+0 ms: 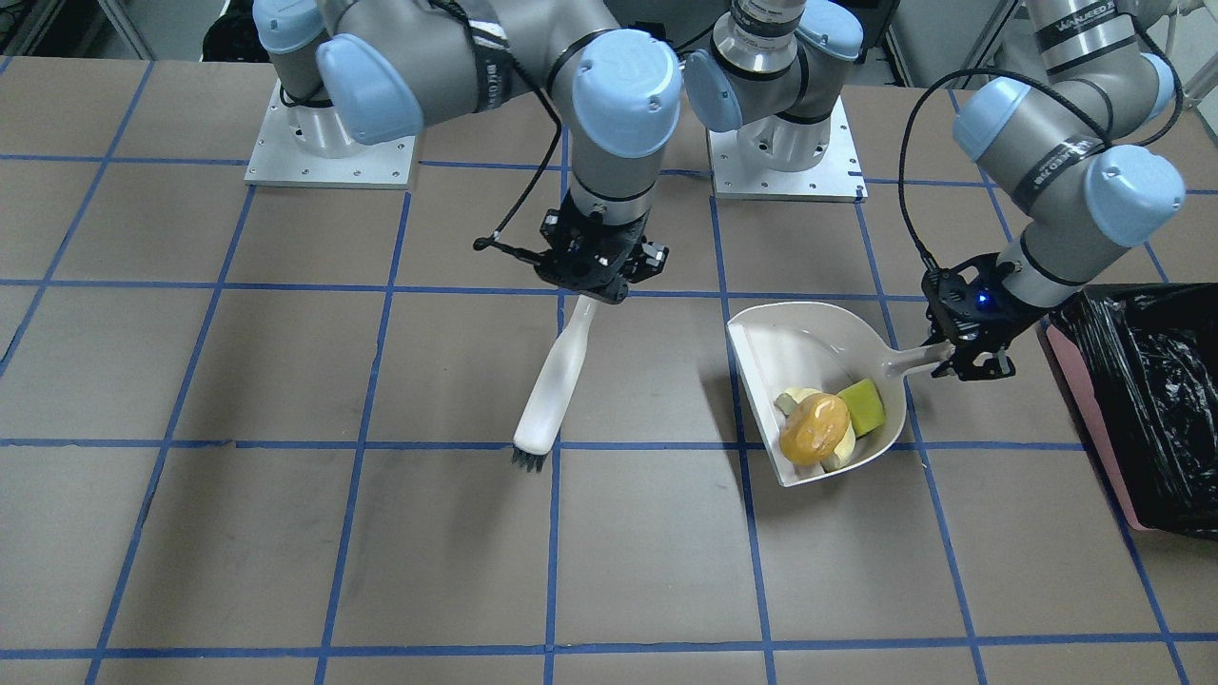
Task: Sweep and dump trash into bin
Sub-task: 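Lift the dustpan over the bin with the left gripper while the right returns the brush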
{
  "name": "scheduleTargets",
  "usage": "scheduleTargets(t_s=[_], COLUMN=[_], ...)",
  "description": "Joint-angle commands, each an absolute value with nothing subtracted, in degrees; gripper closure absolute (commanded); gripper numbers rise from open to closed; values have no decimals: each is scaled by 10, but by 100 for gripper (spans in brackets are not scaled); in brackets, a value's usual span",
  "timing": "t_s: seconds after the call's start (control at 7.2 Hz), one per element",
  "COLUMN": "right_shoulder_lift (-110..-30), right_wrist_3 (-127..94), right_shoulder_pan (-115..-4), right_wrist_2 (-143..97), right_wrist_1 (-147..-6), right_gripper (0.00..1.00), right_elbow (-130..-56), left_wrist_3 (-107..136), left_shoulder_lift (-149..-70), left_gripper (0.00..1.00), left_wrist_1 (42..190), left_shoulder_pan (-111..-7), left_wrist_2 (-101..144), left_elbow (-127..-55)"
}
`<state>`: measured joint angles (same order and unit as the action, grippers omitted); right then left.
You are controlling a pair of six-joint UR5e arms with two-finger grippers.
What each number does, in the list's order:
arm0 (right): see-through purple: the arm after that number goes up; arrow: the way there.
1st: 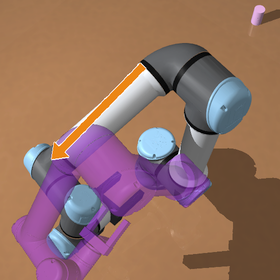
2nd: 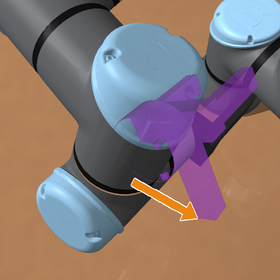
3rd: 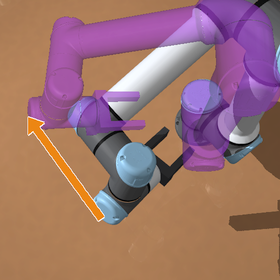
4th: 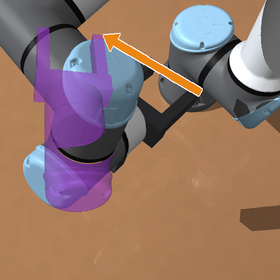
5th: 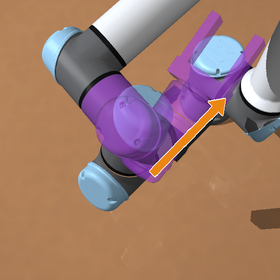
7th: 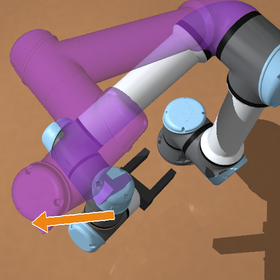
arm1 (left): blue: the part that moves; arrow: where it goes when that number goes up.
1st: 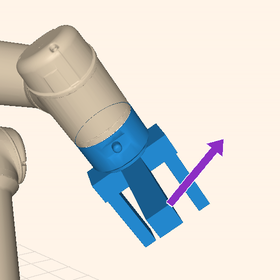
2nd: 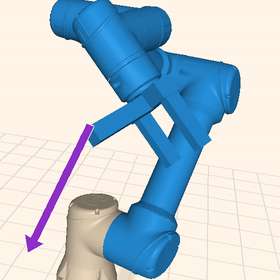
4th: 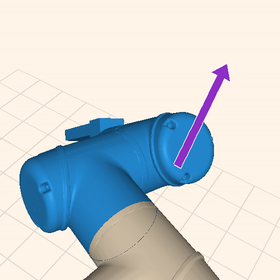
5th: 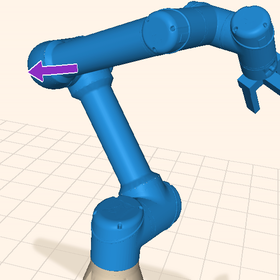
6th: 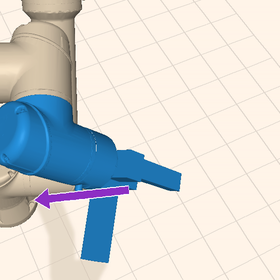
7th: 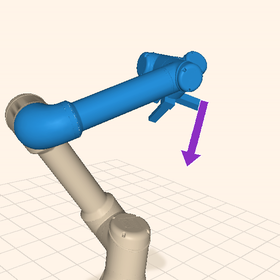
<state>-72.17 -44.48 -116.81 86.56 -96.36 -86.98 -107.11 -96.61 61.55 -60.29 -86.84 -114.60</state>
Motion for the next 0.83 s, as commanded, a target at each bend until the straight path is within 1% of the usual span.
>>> scheduleTargets(t_s=[0.0, 0.14, 0.42, 0.69], right_shoulder_lift=[-751, -753, -752, -735], right_wrist_3=[-290, -218, -59, 33], right_shoulder_pan=[-1060, -1010, -901, -824], right_wrist_2=[900, 901, 901, 902], right_wrist_1=[-961, -956, -947, -954], right_gripper=[100, 100, 100, 100], right_elbow=[-871, -871, -871, -874], left_wrist_3=[-1094, -1127, -1205, -1296], left_shoulder_lift=[-972, -972, -983, -1004], left_gripper=[100, 100, 100, 100], left_wrist_1=[707, 748, 749, 746], left_shoulder_pan=[-556, -520, -436, -367], left_wrist_2=[-852, -833, -817, -858], left_elbow=[-1045, -1005, -988, -935])
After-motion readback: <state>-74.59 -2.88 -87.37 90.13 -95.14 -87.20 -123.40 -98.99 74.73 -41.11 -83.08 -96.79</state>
